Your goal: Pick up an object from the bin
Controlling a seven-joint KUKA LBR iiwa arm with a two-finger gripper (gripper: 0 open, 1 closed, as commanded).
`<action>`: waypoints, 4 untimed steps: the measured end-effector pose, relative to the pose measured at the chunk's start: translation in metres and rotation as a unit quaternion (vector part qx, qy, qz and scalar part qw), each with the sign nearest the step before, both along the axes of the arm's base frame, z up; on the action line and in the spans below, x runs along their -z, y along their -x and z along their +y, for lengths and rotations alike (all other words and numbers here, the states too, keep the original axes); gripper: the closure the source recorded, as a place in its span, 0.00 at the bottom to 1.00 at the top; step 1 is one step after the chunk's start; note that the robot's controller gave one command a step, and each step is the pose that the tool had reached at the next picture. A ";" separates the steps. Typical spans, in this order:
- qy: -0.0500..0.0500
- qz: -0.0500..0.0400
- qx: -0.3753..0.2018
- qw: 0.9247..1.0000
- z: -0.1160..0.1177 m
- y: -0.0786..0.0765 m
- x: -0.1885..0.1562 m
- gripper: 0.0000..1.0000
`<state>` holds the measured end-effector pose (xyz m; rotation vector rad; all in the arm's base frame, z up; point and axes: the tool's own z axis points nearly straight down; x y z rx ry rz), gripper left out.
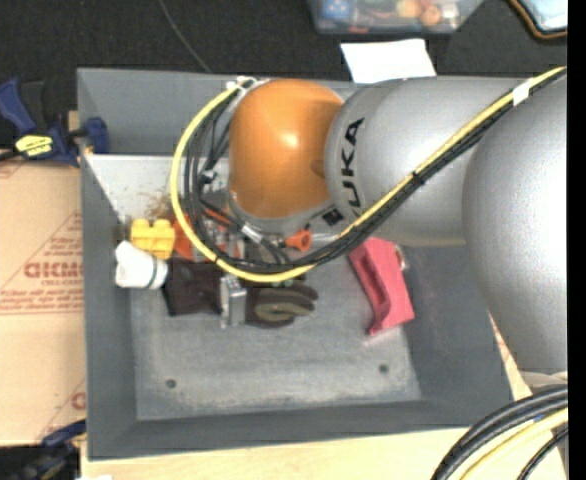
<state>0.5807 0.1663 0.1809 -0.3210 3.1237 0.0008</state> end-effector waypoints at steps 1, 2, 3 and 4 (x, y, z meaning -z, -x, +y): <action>0.000 -0.002 0.017 1.000 -0.031 0.017 0.005 0.00; -0.001 -0.003 0.010 1.000 -0.029 -0.010 0.037 0.00; 0.000 -0.009 -0.077 0.997 -0.074 -0.052 0.041 0.00; -0.001 -0.009 -0.047 0.999 -0.061 -0.048 0.053 0.00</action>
Offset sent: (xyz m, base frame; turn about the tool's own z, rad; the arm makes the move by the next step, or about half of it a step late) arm 0.0089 -0.0284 -0.0369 0.0167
